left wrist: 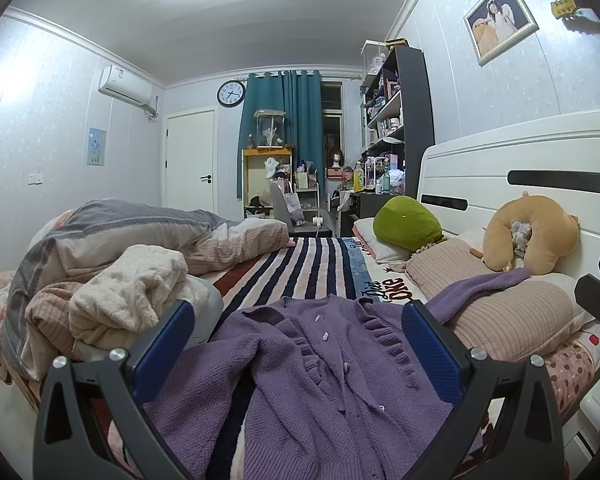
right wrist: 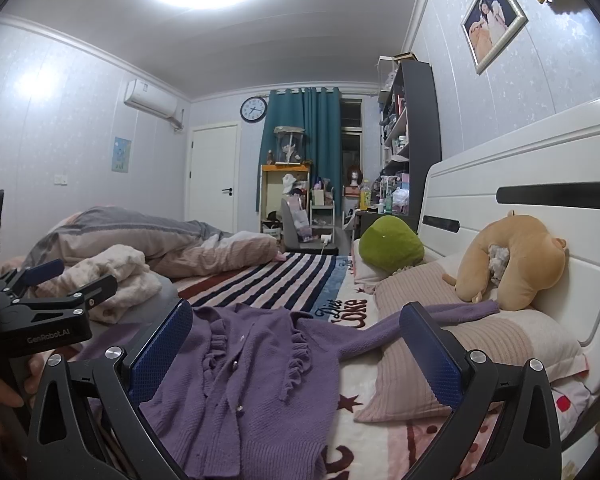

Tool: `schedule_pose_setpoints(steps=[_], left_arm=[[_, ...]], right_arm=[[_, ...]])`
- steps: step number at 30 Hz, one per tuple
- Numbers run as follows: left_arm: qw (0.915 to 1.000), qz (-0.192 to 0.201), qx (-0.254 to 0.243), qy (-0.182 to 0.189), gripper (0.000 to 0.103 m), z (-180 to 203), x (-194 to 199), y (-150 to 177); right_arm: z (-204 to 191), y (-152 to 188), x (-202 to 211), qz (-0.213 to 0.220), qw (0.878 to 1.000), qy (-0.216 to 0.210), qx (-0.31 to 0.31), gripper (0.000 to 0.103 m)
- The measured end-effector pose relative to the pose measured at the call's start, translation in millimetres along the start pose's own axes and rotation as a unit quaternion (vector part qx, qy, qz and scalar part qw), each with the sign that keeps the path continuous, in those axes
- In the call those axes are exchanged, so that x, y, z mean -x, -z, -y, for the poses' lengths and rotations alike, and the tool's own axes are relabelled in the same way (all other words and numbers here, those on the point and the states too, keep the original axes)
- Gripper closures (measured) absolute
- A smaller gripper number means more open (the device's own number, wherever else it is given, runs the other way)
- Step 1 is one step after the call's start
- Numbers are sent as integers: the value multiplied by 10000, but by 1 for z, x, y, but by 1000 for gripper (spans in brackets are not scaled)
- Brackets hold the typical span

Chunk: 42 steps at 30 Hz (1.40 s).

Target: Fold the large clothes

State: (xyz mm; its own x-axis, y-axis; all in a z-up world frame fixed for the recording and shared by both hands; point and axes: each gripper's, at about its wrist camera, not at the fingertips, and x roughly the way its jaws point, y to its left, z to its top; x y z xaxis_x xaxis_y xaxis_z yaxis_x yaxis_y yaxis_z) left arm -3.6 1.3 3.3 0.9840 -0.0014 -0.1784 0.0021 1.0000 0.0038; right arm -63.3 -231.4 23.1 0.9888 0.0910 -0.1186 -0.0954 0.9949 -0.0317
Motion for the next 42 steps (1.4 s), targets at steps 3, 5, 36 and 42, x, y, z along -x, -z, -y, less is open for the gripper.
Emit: schedule_pose_setpoints(steps=[3, 5, 36, 42], left_arm=[[10000, 3, 2, 1, 1, 0, 0, 0], [10000, 5, 5, 3, 1, 0, 0, 0], [9969, -581, 315, -434, 1, -102, -28, 43], [9914, -1053, 522, -575, 1, -176, -56, 102]], right_arm=[[0, 0, 0, 8, 10000, -2, -1, 0], [0, 0, 0, 9, 10000, -4, -6, 0], [-32, 21, -51, -301, 9982, 155, -502, 0], [-49, 26, -75, -507, 9978, 89, -408, 0]])
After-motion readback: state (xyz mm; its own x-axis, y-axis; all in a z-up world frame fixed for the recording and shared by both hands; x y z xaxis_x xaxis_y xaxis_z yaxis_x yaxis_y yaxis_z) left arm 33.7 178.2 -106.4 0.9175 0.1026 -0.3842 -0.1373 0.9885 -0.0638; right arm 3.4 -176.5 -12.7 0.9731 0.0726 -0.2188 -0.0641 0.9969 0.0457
